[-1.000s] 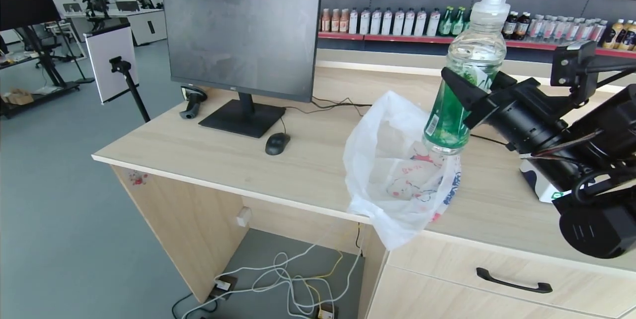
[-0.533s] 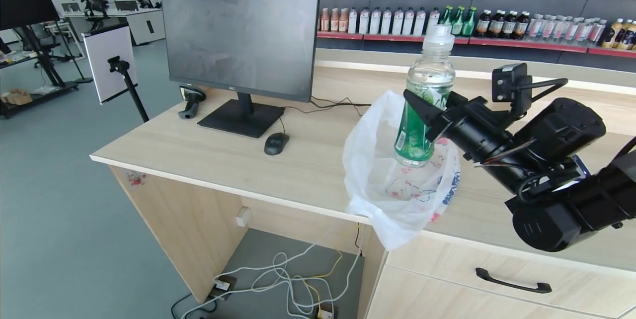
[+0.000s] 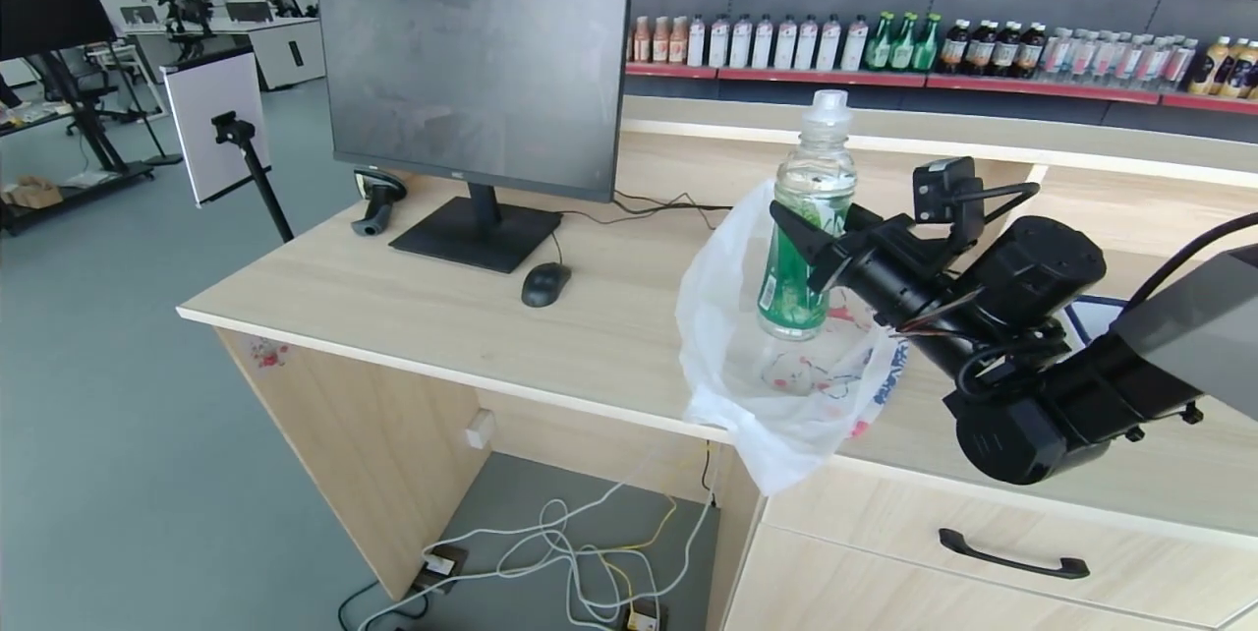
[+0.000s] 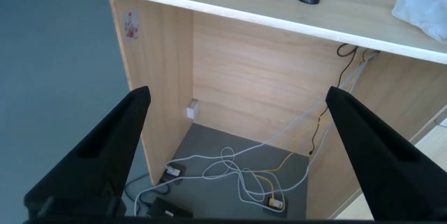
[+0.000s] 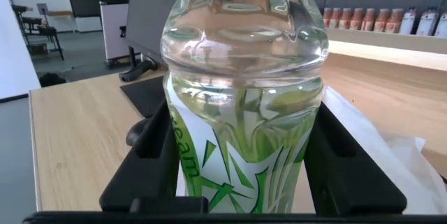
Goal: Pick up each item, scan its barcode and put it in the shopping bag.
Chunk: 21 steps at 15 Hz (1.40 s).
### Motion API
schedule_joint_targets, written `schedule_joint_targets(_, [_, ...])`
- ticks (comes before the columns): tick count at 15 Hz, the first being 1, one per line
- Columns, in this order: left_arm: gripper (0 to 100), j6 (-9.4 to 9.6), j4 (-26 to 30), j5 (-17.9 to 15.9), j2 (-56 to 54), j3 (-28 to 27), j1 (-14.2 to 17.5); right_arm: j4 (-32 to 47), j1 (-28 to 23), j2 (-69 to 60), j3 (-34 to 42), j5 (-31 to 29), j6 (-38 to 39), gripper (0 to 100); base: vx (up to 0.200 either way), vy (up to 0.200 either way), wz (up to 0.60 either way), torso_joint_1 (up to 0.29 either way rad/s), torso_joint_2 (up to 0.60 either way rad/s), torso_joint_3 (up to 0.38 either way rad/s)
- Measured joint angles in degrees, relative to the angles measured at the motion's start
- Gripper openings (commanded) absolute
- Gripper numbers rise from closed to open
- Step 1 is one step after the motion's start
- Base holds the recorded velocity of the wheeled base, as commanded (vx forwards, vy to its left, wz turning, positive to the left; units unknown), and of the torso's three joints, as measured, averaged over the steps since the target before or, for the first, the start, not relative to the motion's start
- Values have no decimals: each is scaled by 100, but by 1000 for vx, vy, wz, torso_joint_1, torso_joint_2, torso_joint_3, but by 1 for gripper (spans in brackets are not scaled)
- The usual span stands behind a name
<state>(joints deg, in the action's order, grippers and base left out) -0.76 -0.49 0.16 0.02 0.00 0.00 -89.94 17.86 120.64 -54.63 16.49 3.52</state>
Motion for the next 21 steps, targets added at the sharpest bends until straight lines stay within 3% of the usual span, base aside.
schedule_joint_targets(11, [100, -2, 2, 0, 0, 0, 0, -18, -44, 1035, -711, 6, 116, 0, 0, 0, 0, 0, 0, 0])
schedule_joint_targets(21, [100, -2, 5, 0, 0, 0, 0, -7, -59, 1161, -540, 11, 115, 0, 0, 0, 0, 0, 0, 0])
